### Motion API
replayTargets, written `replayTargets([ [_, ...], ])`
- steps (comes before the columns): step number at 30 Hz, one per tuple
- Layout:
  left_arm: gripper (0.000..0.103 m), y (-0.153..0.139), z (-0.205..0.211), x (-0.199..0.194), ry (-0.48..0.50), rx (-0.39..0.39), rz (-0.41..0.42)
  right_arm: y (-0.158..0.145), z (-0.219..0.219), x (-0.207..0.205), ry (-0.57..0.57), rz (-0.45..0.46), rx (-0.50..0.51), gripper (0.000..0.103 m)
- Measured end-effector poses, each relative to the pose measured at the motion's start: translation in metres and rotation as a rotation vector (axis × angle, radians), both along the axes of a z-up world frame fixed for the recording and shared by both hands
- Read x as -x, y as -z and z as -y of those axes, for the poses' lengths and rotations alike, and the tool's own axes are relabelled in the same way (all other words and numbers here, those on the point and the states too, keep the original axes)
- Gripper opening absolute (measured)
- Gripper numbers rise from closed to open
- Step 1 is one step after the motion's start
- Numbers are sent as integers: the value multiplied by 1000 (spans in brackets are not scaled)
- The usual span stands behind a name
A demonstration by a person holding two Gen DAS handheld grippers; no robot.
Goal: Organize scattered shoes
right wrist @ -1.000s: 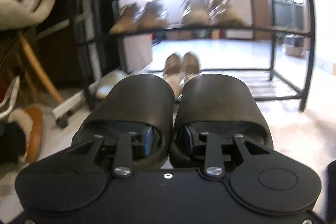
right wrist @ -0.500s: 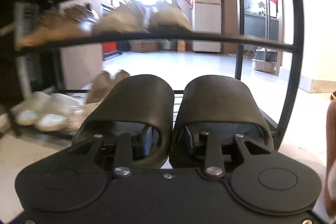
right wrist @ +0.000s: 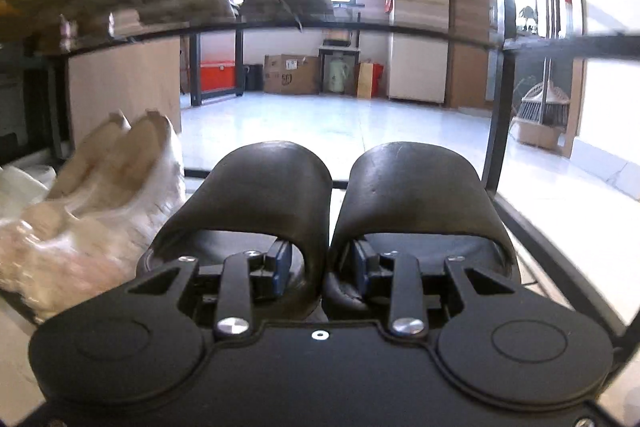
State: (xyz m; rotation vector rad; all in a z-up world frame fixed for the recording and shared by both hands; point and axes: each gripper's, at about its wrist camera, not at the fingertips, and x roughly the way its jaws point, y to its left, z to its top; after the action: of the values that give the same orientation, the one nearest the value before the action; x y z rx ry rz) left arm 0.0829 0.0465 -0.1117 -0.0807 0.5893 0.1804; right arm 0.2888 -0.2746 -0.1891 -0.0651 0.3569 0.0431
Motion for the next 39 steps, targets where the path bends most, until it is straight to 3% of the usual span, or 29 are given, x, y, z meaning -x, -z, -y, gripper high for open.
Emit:
replayTargets([
  [8,102,9,6,1,7,-20,-45,14,-3,8,0,21,-15,37],
  [9,102,9,7,2,11,-20,-45,14,-2,10,-2,18,-22,52],
  [10,102,8,8,2,14,-15,-43,13,-1,13,1,19,-40,79],
  [11,102,7,8,2,14,-11,-42,11,0,17,4,21,-59,88],
  [19,102,-8,16,3,18,30,-38,-32,3,74,6,17,-172,94],
  [24,102,-31,24,14,64,-31,-5,-69,1,124,60,-9,-314,103],
  [28,102,-57,25,25,83,-108,5,-110,-19,162,152,-103,-320,103],
  [31,102,-81,21,36,88,-142,10,-141,-42,184,248,-182,-232,103],
  [35,102,-116,16,52,101,-148,44,-190,-74,221,201,-153,-148,103],
  [39,102,-166,10,78,151,-177,90,-235,-97,256,166,-111,-127,103],
])
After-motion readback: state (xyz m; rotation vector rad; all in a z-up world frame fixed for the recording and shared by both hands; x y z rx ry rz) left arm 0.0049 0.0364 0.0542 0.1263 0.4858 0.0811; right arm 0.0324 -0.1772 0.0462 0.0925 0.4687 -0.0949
